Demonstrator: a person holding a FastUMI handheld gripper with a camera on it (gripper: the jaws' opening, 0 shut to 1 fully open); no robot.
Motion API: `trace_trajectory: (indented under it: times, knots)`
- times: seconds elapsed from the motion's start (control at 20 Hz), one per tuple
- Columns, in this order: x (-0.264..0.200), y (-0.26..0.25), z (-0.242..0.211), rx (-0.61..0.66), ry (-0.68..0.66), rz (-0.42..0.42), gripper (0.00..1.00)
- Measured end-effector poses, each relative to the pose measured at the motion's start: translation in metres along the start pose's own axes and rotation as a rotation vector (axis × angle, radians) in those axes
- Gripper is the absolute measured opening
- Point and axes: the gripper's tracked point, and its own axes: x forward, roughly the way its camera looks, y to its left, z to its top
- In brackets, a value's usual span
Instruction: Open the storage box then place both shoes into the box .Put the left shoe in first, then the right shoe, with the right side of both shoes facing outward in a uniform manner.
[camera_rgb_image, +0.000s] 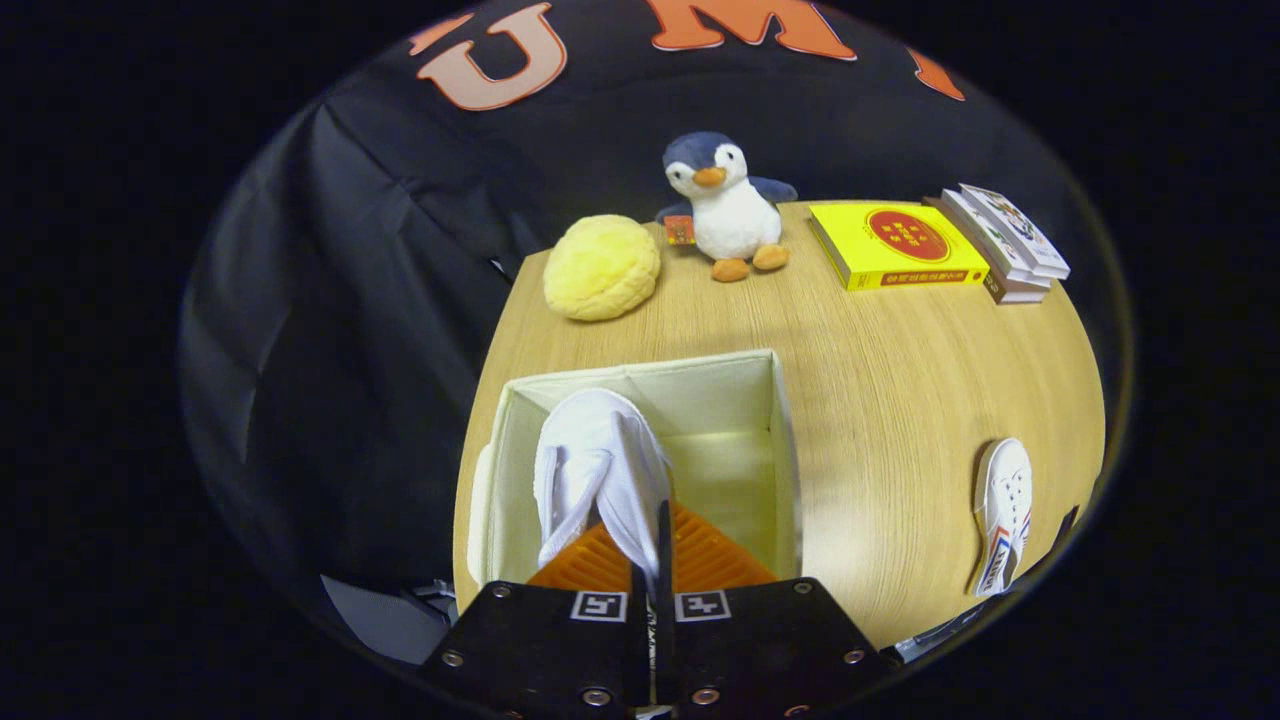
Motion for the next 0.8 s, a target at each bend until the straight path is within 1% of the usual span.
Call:
trace_trajectory:
  times: [0.15,0.2,0.25,0.3,0.35,0.4,0.45,0.5,0.65,0.7,0.75,0.8]
  knots:
    - [0.016,0.007,-0.008,0.03,0.035,-0.001,0.03]
    - [0.019,0.011,-0.011,0.03,0.04,0.015,0.06]
    - [0.019,0.019,-0.016,0.033,0.053,0.049,0.08]
    - [0.018,0.027,-0.02,0.04,0.069,0.089,0.17]
    - [0.013,0.037,-0.02,0.052,0.07,0.145,0.22]
    - [0.008,0.046,-0.015,0.055,0.05,0.193,0.31]
    - [0.0,0.045,-0.007,0.043,0.02,0.217,0.34]
    - [-0.007,0.042,0.0,0.02,-0.008,0.228,0.36]
    - [-0.033,0.021,0.013,-0.064,-0.085,0.244,0.49]
    - [-0.042,0.012,0.015,-0.094,-0.112,0.253,0.56]
    - [-0.051,-0.002,0.017,-0.125,-0.142,0.258,0.61]
    - [-0.059,-0.016,0.017,-0.151,-0.166,0.255,0.69]
